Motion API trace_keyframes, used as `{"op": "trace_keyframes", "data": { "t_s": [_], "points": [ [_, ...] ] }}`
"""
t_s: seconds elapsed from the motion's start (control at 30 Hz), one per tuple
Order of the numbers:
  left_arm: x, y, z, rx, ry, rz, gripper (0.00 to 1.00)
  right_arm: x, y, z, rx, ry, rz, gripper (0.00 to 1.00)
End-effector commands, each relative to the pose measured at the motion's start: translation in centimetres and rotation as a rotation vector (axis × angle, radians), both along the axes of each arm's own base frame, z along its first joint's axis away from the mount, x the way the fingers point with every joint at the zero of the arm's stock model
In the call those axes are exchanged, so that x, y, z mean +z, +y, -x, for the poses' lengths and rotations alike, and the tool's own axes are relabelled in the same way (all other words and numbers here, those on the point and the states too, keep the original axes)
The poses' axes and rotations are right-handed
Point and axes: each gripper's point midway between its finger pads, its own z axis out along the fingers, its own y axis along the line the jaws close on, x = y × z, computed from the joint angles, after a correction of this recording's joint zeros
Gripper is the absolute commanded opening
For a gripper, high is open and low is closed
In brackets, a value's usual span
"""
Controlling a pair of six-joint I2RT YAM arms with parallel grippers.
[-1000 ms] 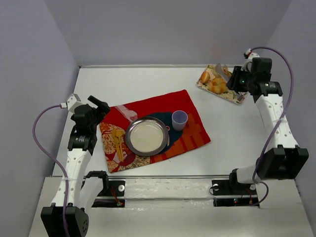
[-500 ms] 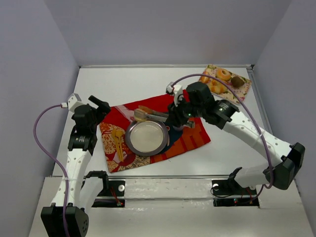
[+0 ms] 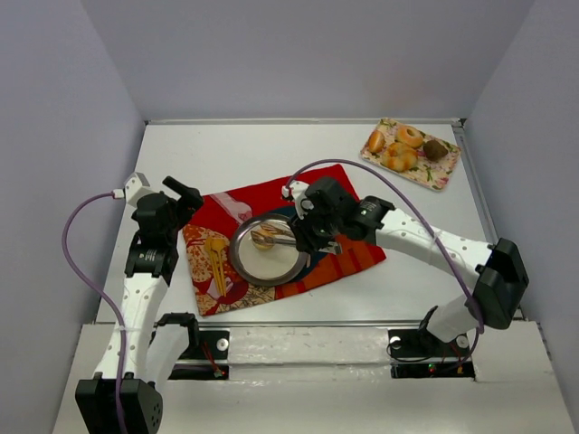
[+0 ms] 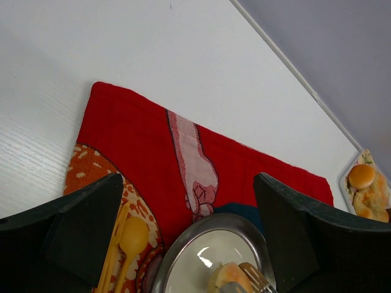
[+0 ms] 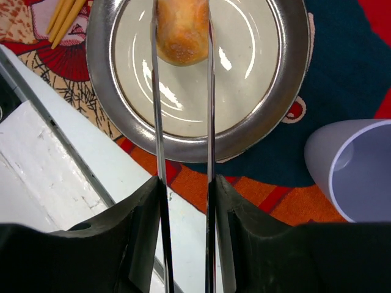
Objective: Place the bread
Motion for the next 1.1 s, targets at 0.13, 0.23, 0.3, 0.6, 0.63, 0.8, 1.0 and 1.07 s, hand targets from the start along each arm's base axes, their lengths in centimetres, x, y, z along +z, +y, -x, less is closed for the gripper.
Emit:
{"op": "trace_keyframes", "data": {
  "t_s": [0.13,0.23,0.3,0.6,0.63,0.8,1.0,1.07],
  "points": [
    [0.5,0.0,-0.1,-0.007,-0.030,-0.014,0.99,1.3,0.6,-0.7,-0.054,-0.038,-0.053,0.62],
    [0.6,0.1,-0.1,-0.006,-0.031,-0.015,0.99,1.6,0.6,-0.8,-0.067,-0.040,-0.059,0.64],
    [0.6,0.1,-0.1,-0.004,-0.030,-0.015,0.99,1.8,0.4,-1.1,-0.087,-0.049,-0.059,0.63],
    [0.7,0.1,0.0,-0.006,-0.036,-0.015,0.99,8.3,-0.3,-5.1,-0.264,-0.252,-0.136,0.56],
    [0.7,0.1,0.0,-0.004,-0.036,-0.015,0.99,9.3,-0.4,-5.6,-0.274,-0.267,-0.153,0.55],
    [0.7,0.1,0.0,-0.004,-0.036,-0.015,0.99,16.5,-5.4,-10.0,-0.459,-0.414,-0.243,0.51],
    [0.9,0.2,0.0,0.002,-0.039,-0.019,0.99,19.5,-15.6,-14.0,-0.702,-0.510,-0.240,0.49],
    [0.8,0.3,0.0,0.004,-0.037,-0.020,0.99,19.7,-19.2,-14.8,-0.768,-0.565,-0.176,0.49]
  ]
}}
